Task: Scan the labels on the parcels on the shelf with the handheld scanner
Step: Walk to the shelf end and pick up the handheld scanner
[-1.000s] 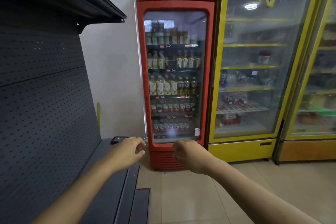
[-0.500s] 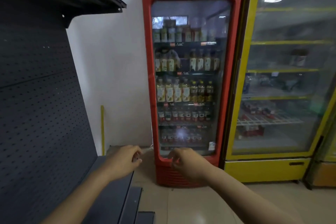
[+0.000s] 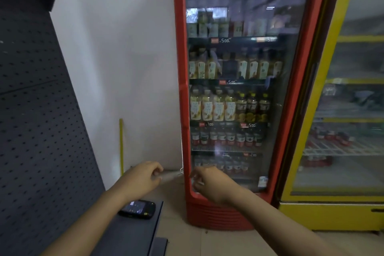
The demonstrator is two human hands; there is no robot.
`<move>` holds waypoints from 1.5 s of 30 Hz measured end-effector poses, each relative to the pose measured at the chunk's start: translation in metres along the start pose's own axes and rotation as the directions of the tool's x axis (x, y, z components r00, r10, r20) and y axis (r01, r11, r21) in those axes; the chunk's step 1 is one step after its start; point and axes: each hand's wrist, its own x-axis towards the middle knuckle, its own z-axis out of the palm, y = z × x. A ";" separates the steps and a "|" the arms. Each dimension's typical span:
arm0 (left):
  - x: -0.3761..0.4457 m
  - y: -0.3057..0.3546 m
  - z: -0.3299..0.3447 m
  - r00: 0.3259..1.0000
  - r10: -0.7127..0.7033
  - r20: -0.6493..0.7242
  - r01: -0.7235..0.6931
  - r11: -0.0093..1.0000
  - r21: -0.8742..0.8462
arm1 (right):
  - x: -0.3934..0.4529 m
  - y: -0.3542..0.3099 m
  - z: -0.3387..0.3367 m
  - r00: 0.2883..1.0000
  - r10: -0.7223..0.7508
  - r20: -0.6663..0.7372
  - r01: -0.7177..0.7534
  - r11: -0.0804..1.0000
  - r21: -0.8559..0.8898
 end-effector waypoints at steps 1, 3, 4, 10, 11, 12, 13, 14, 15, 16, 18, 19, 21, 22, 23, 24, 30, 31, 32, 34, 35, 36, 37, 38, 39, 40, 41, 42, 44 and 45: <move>0.009 -0.006 0.002 1.000 -0.012 -0.001 0.012 1.000 -0.002 | 0.013 0.005 0.001 1.000 -0.016 0.008 0.016 1.000 0.007; 0.025 -0.016 0.006 0.999 -0.047 0.000 0.047 0.999 0.003 | 0.039 0.015 0.003 0.999 -0.048 0.021 0.048 0.999 0.008; 0.033 -0.021 0.008 0.998 -0.065 -0.002 0.065 0.998 -0.001 | 0.053 0.020 0.005 0.997 -0.063 0.037 0.063 0.998 0.006; 0.072 -0.040 0.022 0.979 -0.200 -0.032 0.200 0.980 -0.012 | 0.136 0.048 0.007 0.971 -0.179 0.159 0.176 0.984 0.032; 0.077 -0.043 0.024 0.971 -0.235 -0.035 0.234 0.972 -0.019 | 0.149 0.052 0.007 0.962 -0.206 0.179 0.203 0.979 0.036; 0.080 -0.046 0.026 0.962 -0.269 -0.039 0.268 0.963 -0.032 | 0.160 0.055 0.009 0.952 -0.235 0.196 0.232 0.972 0.040; 0.083 -0.048 0.027 0.951 -0.304 -0.044 0.302 0.952 -0.048 | 0.172 0.059 0.012 0.942 -0.260 0.212 0.256 0.966 0.046; 0.084 -0.049 0.028 0.940 -0.336 -0.060 0.333 0.941 -0.065 | 0.182 0.062 0.016 0.931 -0.281 0.232 0.276 0.960 0.053; 0.085 -0.051 0.030 0.927 -0.368 -0.076 0.362 0.929 -0.076 | 0.193 0.064 0.021 0.920 -0.297 0.254 0.292 0.955 0.061; 0.084 -0.053 0.032 0.914 -0.395 -0.093 0.388 0.918 -0.084 | 0.202 0.065 0.028 0.910 -0.308 0.276 0.302 0.951 0.065; 0.079 -0.057 0.037 0.881 -0.460 -0.111 0.449 0.887 -0.107 | 0.218 0.064 0.043 0.888 -0.327 0.324 0.322 0.944 0.070; 0.075 -0.059 0.040 0.862 -0.493 -0.118 0.481 0.869 -0.117 | 0.224 0.063 0.051 0.876 -0.337 0.345 0.334 0.940 0.070; 0.066 -0.069 0.045 0.816 -0.564 -0.125 0.549 0.825 -0.136 | 0.235 0.059 0.069 0.848 -0.359 0.391 0.360 0.930 0.074; 0.061 -0.074 0.047 0.792 -0.598 -0.126 0.582 0.801 -0.142 | 0.240 0.056 0.078 0.832 -0.369 0.415 0.371 0.925 0.079; 0.056 -0.079 0.049 0.773 -0.622 -0.124 0.607 0.783 -0.140 | 0.246 0.053 0.088 0.817 -0.376 0.438 0.379 0.922 0.084; 0.051 -0.085 0.052 0.762 -0.637 -0.120 0.623 0.771 -0.131 | 0.250 0.050 0.098 0.804 -0.378 0.459 0.384 0.919 0.085; 0.030 -0.120 0.063 0.688 -0.722 -0.069 0.712 0.691 -0.125 | 0.271 0.033 0.148 0.760 -0.345 0.550 0.389 0.920 0.039; 0.029 -0.125 0.065 0.681 -0.729 -0.066 0.720 0.683 -0.124 | 0.274 0.030 0.155 0.749 -0.343 0.567 0.398 0.917 0.029; 0.027 -0.128 0.067 0.673 -0.736 -0.065 0.727 0.676 -0.123 | 0.276 0.027 0.162 0.740 -0.336 0.582 0.401 0.916 0.019; 0.025 -0.134 0.072 0.654 -0.754 -0.059 0.744 0.655 -0.134 | 0.282 0.021 0.174 0.733 -0.323 0.599 0.397 0.918 0.008; 0.025 -0.137 0.074 0.641 -0.766 -0.050 0.754 0.641 -0.140 | 0.285 0.018 0.180 0.734 -0.313 0.603 0.390 0.921 0.003; 0.024 -0.139 0.076 0.630 -0.776 -0.036 0.765 0.628 -0.142 | 0.287 0.017 0.185 0.736 -0.300 0.607 0.377 0.926 0.001; 0.024 -0.141 0.079 0.618 -0.786 -0.024 0.776 0.615 -0.138 | 0.289 0.015 0.191 0.738 -0.284 0.612 0.359 0.933 0.001; 0.025 -0.142 0.081 0.607 -0.795 -0.018 0.786 0.603 -0.134 | 0.291 0.015 0.197 0.740 -0.268 0.617 0.339 0.941 0.002; 0.025 -0.144 0.085 0.592 -0.806 -0.015 0.797 0.588 -0.134 | 0.292 0.015 0.203 0.740 -0.250 0.625 0.319 0.948 0.002; 0.026 -0.146 0.088 0.578 -0.816 -0.014 0.807 0.575 -0.134 | 0.294 0.016 0.209 0.736 -0.228 0.637 0.296 0.955 -0.001; 0.026 -0.148 0.093 0.564 -0.826 -0.012 0.817 0.560 -0.134 | 0.295 0.016 0.215 0.731 -0.201 0.652 0.272 0.962 -0.008; 0.026 -0.150 0.098 0.547 -0.837 -0.005 0.828 0.543 -0.139 | 0.297 0.017 0.223 0.724 -0.174 0.667 0.251 0.968 -0.020; 0.025 -0.155 0.111 0.514 -0.858 0.012 0.848 0.506 -0.157 | 0.299 0.019 0.239 0.710 -0.142 0.689 0.229 0.973 -0.035; 0.024 -0.157 0.117 0.491 -0.871 0.021 0.861 0.481 -0.168 | 0.299 0.020 0.246 0.704 -0.127 0.699 0.210 0.977 -0.034</move>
